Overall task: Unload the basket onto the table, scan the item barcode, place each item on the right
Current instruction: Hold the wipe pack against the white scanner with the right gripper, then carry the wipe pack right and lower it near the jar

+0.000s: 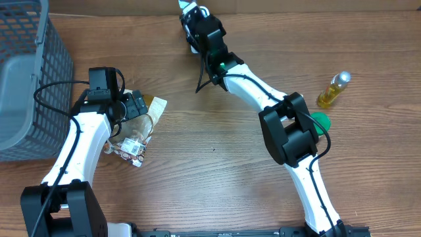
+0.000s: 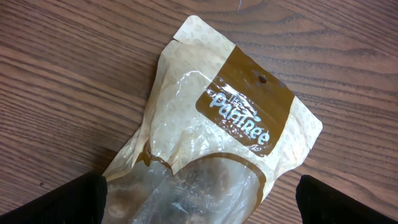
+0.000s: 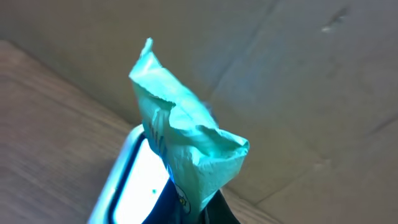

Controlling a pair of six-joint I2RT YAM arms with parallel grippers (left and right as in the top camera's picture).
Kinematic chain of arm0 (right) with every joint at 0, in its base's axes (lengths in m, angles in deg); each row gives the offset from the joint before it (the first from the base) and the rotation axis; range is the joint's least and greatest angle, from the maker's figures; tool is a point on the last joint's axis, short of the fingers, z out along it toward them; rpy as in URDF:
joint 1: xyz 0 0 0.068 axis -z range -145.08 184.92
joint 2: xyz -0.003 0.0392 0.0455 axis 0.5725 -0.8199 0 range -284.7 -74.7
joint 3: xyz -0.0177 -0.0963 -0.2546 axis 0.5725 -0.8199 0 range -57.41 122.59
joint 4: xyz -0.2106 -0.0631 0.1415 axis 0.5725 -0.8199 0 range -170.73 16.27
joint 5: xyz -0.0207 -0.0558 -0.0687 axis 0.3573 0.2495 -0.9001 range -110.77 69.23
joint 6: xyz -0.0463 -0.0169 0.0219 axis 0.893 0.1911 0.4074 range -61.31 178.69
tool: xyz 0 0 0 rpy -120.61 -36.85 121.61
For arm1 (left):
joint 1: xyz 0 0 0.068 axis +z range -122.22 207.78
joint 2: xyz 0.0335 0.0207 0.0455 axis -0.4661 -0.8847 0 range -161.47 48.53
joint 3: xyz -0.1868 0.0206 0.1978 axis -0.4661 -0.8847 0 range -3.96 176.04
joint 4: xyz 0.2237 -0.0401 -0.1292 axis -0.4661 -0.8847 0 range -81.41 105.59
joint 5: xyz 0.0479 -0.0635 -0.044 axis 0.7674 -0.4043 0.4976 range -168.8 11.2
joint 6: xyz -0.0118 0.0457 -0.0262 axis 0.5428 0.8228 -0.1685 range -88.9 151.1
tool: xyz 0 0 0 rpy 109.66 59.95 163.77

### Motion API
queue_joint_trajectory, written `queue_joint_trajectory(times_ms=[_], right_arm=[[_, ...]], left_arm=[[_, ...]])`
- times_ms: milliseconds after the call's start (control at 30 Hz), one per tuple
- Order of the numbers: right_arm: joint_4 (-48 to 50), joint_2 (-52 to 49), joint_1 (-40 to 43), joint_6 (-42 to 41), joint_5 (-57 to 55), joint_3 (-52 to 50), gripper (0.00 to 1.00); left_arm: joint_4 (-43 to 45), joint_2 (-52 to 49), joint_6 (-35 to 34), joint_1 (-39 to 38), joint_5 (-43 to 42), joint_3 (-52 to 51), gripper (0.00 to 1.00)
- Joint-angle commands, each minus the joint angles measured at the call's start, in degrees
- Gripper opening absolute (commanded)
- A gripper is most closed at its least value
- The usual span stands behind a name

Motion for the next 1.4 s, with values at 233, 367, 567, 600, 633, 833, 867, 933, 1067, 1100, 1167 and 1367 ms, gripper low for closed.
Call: queue_joint_trajectory(times_ms=[233,367,567,600,633,833,867,933,1067,1100,1167,1367], right_arm=[[-6.0,-0.1,-1.9,-1.0,1.9,0.8,0.04],[-9.4,-0.1,-1.9,-1.0,3.7,0.9,0.04],[-12.4,-0.1,-1.9,-1.0,6.7,0.9,0.04],[-12.5,-0.1,-1.9,-1.0,6.8,0.9,0.04],[-12.7,-0.1,-1.9,-1.0,6.8,0.8,0.04],[-12.3,-0.1,-1.9,-1.0,6.8,0.9,0.04],[-12.0,0.0,-1.9,-1.0,6.8,0.9,0.04],[-11.4,0.6,-1.9,-1.0,6.6,0.9,0.04],[-10.8,4.2,-0.9,-1.0,6.2,0.9,0.04],[-10.8,5.5,-0.7,-1.0,6.1,0.9,0.04],[-10.9,8.2,-0.2,-1.3,6.1,0.9,0.04],[-17.7,18.3,0.8,-5.5,6.2,0.9,0.04]], left_arm=[[0.0,-0.6,1.3,0.2,0.7,0.3,1.0],[0.0,-0.6,1.3,0.2,0.7,0.3,1.0],[0.0,-0.6,1.3,0.2,0.7,0.3,1.0],[0.0,-0.6,1.3,0.2,0.7,0.3,0.99],[0.0,-0.6,1.3,0.2,0.7,0.3,1.0],[0.0,-0.6,1.3,0.2,0.7,0.3,0.99],[0.0,-0.6,1.3,0.2,0.7,0.3,1.0],[0.0,-0.6,1.3,0.2,0.7,0.3,0.99],[0.0,-0.6,1.3,0.2,0.7,0.3,0.99],[0.0,-0.6,1.3,0.2,0.7,0.3,1.0],[0.0,-0.6,1.3,0.2,0.7,0.3,1.0],[0.0,-0.6,1.3,0.2,0.7,0.3,1.0]])
